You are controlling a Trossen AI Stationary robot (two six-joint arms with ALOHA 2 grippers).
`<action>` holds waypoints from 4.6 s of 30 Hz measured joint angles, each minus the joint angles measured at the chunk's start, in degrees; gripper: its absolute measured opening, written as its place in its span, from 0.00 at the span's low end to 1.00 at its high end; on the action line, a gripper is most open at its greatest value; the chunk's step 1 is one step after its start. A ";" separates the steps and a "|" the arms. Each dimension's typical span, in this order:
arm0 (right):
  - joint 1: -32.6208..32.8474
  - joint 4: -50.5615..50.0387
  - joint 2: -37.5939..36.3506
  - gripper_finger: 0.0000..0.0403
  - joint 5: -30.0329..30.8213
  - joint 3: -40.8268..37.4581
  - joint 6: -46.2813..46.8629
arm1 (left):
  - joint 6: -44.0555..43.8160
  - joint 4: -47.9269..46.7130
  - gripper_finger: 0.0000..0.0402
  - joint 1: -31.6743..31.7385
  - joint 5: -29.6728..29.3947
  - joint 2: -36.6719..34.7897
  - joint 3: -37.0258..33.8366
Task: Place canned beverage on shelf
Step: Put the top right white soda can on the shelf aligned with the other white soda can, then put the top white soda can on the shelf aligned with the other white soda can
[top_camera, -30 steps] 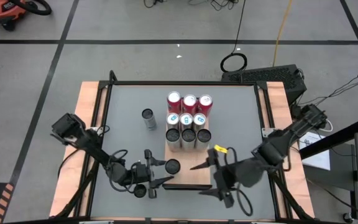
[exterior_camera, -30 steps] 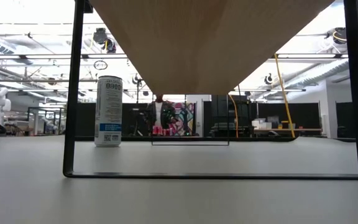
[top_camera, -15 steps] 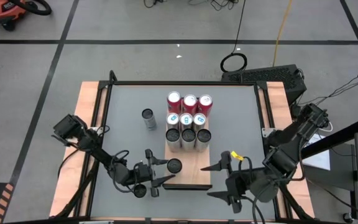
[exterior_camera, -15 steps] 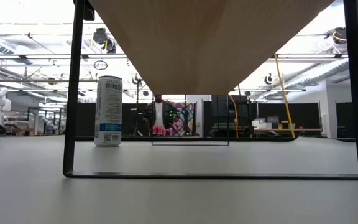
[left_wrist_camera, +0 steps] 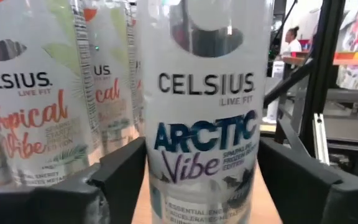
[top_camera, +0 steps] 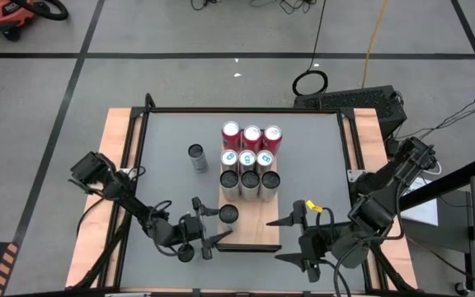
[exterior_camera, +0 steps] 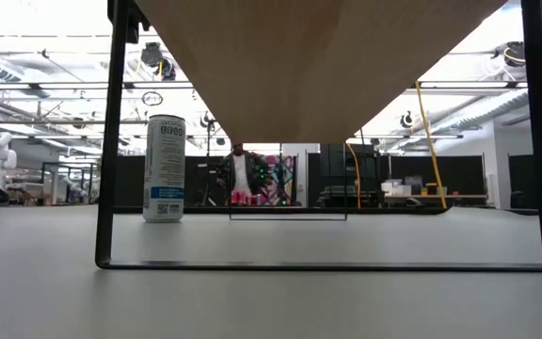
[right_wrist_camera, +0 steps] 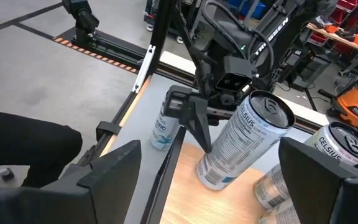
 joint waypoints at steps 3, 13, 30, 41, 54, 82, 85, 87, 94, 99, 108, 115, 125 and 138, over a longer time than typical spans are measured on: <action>0.00 0.00 0.00 0.79 -0.01 0.00 0.09 | 0.47 -0.09 0.79 -0.02 -0.10 -0.09 0.02; 0.00 -1.67 0.02 0.79 -0.02 -0.02 1.90 | 4.55 -0.22 0.82 -1.60 -3.99 -1.55 0.02; 0.00 -3.14 0.04 0.79 -0.24 -0.02 2.51 | 15.13 -0.04 0.82 -10.59 -18.01 -11.32 0.02; 0.00 -3.49 0.07 0.79 -0.28 -0.02 2.80 | 17.05 -21.67 0.74 -14.50 -26.70 -26.91 0.04; 0.00 -7.27 0.35 0.79 -0.31 -0.04 5.90 | 3.42 -36.18 0.71 -11.57 -21.34 -31.30 0.58; 1.05 -8.56 7.28 0.79 4.26 -0.04 11.70 | -23.91 -98.73 0.98 26.00 15.26 -52.77 0.15; 1.86 -8.56 7.32 0.79 4.35 -0.04 11.85 | -21.55 -98.74 0.99 29.49 17.55 -51.30 0.15; 2.38 -8.54 7.32 0.79 4.43 -0.04 11.81 | -20.35 -98.70 0.99 31.71 18.70 -50.74 0.15; 3.41 -8.54 7.30 0.79 4.42 -0.04 11.46 | -15.74 -96.39 0.99 39.09 22.60 -48.54 0.17; 3.52 -8.56 7.30 0.79 4.44 -0.04 11.48 | -12.13 -93.34 0.99 44.31 30.55 -45.53 0.17; 3.78 -8.83 7.28 0.79 4.44 -0.04 11.46 | -8.39 -91.99 0.99 50.74 37.91 -40.30 0.17; 3.78 -9.02 7.28 0.79 4.44 -0.04 11.58 | -7.83 -91.69 0.99 52.58 42.44 -37.04 0.19; 3.76 -9.02 7.78 0.79 4.46 -0.04 11.48 | -11.75 -90.79 0.71 52.56 43.42 -34.49 0.20; 3.74 -9.10 7.93 0.79 8.76 -0.04 11.99 | -22.89 -95.94 0.59 52.24 43.70 -42.46 5.25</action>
